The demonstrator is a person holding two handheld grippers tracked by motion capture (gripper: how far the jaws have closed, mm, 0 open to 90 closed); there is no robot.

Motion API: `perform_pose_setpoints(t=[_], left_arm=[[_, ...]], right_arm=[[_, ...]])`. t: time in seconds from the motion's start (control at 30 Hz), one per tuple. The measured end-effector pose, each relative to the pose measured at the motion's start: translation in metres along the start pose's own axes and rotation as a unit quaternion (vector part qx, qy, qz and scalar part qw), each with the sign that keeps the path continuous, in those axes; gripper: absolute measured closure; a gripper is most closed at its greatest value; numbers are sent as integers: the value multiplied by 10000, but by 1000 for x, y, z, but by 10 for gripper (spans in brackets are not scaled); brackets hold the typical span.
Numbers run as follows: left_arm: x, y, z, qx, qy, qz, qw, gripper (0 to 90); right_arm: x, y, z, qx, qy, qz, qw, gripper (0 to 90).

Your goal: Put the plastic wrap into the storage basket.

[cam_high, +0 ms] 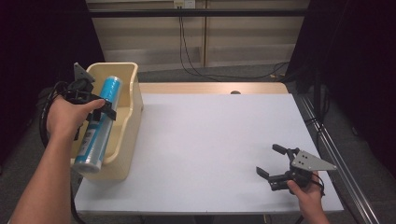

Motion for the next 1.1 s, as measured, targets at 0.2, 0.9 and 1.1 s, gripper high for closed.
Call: perform_pose_setpoints(t=[0.2,0.9,1.1], left_arm=[[0,-1,0,29,2,13,10000,320],[-3,-2,21,103,-248,46,9996,319],[-4,-2,23,144,-342,68,9993,319]], right_arm=[[0,0,0,8,-6,-1,10000,3],[0,-1,1,22,-15,-22,10000,3],[-1,-1,1,38,-24,-21,10000,3]])
Point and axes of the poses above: each handheld gripper's, and its own axes: z roughly forward along the jaws, x roughly out of its top, y roughly to its right, the point moved 8 cm from there along z, roughly forward along the jaws, and after that the axes turned 10 degrees about -y, right-handed, at the moved point
